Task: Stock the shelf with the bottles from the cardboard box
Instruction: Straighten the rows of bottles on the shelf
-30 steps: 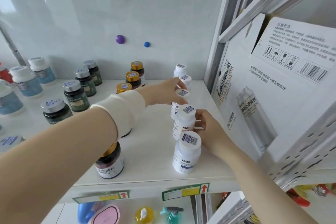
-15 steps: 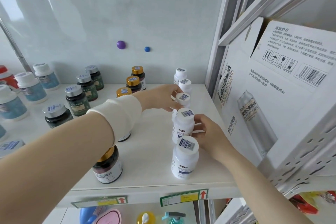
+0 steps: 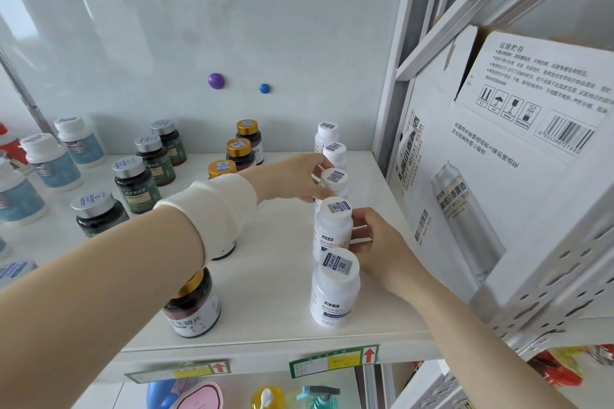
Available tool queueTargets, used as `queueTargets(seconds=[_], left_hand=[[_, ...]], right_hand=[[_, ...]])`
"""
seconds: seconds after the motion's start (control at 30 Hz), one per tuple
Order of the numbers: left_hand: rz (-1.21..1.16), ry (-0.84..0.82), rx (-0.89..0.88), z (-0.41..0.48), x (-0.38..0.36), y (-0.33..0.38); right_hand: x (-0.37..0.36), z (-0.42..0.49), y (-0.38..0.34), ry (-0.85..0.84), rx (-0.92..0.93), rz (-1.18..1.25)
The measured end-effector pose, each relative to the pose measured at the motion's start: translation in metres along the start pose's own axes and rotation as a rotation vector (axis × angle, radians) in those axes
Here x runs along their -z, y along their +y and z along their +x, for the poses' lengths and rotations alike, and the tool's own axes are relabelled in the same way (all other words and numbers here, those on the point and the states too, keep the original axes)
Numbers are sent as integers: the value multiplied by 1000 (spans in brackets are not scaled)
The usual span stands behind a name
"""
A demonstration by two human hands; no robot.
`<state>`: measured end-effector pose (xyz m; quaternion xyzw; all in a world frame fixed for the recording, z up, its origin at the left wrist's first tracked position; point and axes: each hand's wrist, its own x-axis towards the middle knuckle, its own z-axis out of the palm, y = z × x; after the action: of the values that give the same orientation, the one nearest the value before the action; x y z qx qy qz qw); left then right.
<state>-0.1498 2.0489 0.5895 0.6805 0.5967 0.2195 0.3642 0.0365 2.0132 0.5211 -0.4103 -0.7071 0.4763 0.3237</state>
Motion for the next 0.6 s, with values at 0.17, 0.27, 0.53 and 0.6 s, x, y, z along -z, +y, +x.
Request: queueTargets(seconds=[0.17, 0.27, 0.53, 0.6], left_hand=[[12, -18, 32, -2, 13, 2], [130, -18, 45, -5, 33, 6], [957, 79, 47, 15, 72, 21], [1134, 91, 55, 28, 72, 19]], right_hand=[[16, -9, -17, 34, 45, 39], [30, -7, -34, 108, 95, 53], [46, 64, -67, 337, 110, -613], [43, 82, -61, 267, 23, -875]])
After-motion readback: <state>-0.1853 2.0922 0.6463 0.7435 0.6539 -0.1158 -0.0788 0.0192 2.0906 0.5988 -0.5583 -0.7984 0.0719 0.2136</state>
